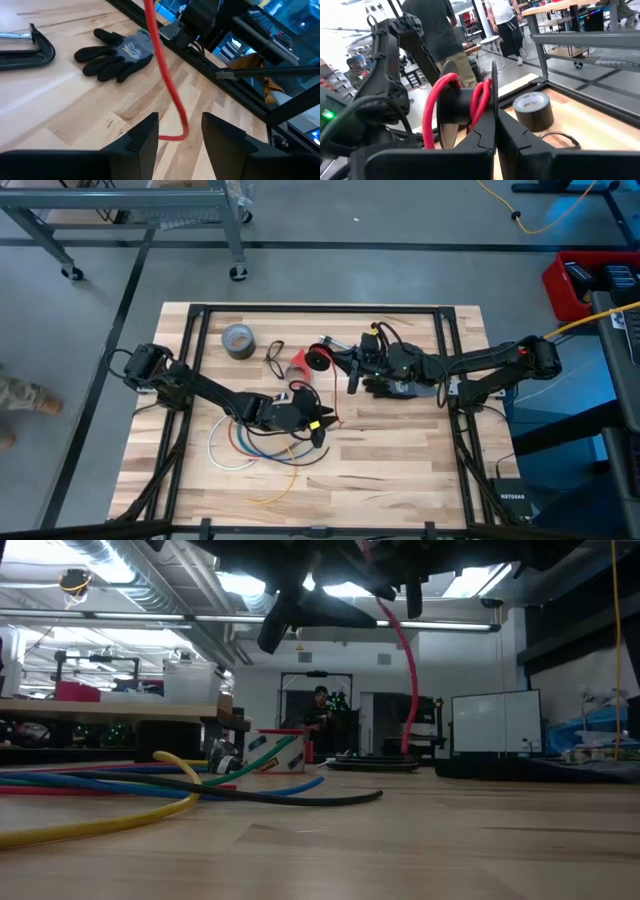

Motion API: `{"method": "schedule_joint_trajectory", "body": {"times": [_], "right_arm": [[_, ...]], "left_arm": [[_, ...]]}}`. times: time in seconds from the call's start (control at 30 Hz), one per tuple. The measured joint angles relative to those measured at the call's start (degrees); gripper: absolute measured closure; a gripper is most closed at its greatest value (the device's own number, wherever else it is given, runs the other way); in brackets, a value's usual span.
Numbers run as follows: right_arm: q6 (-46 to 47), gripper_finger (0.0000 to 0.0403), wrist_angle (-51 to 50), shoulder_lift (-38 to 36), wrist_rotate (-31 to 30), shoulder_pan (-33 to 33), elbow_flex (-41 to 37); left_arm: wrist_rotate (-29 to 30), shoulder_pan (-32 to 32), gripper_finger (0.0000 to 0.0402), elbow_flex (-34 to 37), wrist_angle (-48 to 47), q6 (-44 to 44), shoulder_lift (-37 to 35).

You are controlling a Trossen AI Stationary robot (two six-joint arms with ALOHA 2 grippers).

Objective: Coil cords
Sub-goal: Coil the orange wire on the spool

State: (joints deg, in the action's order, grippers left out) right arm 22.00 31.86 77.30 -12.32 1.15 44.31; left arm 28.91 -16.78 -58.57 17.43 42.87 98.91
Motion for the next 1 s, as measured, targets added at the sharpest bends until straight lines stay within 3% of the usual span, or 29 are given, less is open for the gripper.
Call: {"method": "schedule_joint_trajectory", "body": {"times": [1.0], "right_arm": [[0.0,0.0397,4.3,0.0,0.4,0.0,0.0]], "left_arm": [[3.7,0.7,0.0259,0.0,6.4,-4.3,0.4]]}}
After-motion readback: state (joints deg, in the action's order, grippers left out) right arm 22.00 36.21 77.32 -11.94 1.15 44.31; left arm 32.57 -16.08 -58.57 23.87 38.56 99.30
